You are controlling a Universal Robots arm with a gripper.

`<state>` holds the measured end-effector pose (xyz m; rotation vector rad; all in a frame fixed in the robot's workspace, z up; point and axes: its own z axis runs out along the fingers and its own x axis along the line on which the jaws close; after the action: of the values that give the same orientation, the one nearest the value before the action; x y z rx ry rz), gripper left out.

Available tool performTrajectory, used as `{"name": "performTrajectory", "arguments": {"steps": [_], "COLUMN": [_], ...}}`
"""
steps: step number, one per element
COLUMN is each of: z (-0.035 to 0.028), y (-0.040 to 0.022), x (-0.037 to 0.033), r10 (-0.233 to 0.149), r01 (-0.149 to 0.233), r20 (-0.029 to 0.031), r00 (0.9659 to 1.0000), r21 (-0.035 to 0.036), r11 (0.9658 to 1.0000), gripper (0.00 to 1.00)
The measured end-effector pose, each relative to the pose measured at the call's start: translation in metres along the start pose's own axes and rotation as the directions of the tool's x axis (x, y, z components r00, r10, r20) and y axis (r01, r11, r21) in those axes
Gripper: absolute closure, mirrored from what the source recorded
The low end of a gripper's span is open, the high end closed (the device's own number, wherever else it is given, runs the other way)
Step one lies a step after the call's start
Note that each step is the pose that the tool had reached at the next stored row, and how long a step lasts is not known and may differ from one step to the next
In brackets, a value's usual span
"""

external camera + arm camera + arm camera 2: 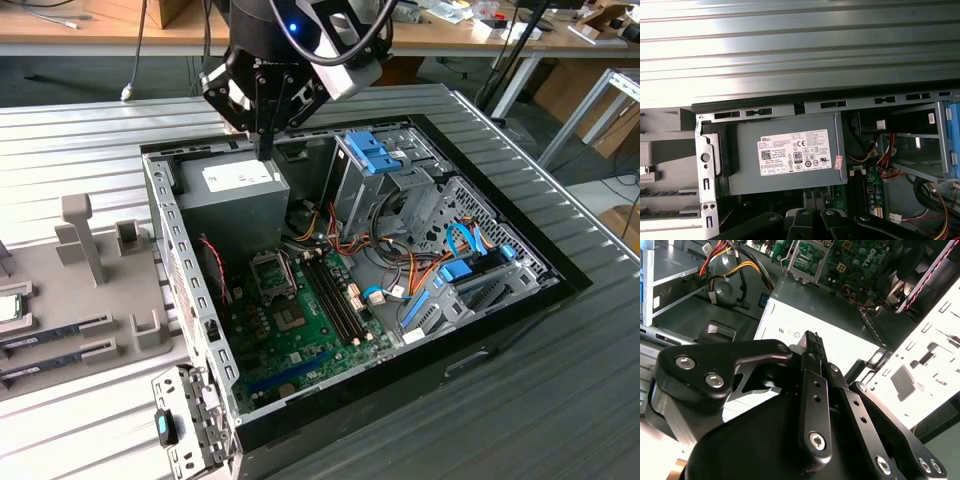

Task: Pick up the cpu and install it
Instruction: 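Reach for the cpu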

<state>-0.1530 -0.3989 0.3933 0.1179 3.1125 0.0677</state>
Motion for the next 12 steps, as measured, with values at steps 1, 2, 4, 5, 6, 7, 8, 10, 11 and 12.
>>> {"name": "performTrajectory", "arguments": {"steps": [1,2,4,5,6,7,8,10,11,12], "z": [0.0000,0.0000,0.0000,-0.0001,-0.0001,-0.0001,-0.0001,-0.0001,-0.0002,-0.0002], "y": [-0.0001,-0.0001,-0.0002,-0.0002,-0.0002,-0.0003,-0.0003,-0.0004,-0.0004,-0.0004], "x": [0.0007,0.0012,0.0021,0.0026,0.0030,0.0033,0.0038,0.0048,0.0052,0.0056], "r10": [0.000,0.000,0.000,0.000,0.000,0.000,0.000,0.000,0.000,0.000], "r01": [0.000,0.000,0.000,0.000,0.000,0.000,0.000,0.000,0.000,0.000], "r20": [0.0000,0.0000,0.0000,0.0000,0.0000,0.0000,0.0001,0.0000,0.0000,0.0000], "r00": [1.0000,1.0000,1.0000,1.0000,1.0000,1.0000,1.0000,1.0000,1.0000,1.0000], "r21": [0.0000,0.0001,0.0000,0.0000,0.0000,0.0000,0.0000,0.0000,0.0000,0.0000], "r11": [1.0000,1.0000,1.0000,1.0000,1.0000,1.0000,1.0000,1.0000,1.0000,1.0000], "gripper": [0.89,0.89,0.89,0.89,0.89,0.89,0.89,0.89,0.89,0.89]}}
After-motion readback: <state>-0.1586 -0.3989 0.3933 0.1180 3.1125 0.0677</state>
